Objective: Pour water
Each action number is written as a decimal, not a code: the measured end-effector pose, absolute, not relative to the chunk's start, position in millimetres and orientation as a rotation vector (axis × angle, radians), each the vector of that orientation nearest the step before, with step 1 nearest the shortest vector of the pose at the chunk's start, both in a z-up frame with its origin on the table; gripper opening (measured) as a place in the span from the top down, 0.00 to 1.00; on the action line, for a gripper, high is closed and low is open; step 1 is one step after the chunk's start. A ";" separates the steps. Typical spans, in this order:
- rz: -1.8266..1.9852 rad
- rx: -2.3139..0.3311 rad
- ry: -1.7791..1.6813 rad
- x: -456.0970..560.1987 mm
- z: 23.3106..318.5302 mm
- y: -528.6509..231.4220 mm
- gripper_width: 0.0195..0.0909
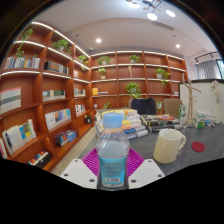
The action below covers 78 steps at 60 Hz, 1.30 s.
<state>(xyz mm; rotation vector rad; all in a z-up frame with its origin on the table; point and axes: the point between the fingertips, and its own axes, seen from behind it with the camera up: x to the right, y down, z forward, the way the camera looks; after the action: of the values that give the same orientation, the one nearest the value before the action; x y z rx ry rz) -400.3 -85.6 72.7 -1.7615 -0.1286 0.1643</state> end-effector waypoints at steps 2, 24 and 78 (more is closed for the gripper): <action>0.175 -1.771 -0.096 -395.7 73.4 -85.8 0.85; 0.795 -1.757 0.557 -363.6 96.1 -54.0 0.82; 1.688 -1.164 1.342 -327.3 162.4 -9.4 0.82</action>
<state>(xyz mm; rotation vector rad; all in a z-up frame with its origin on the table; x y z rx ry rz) -327.3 -9.4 162.4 -1.1636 1.3418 1.6880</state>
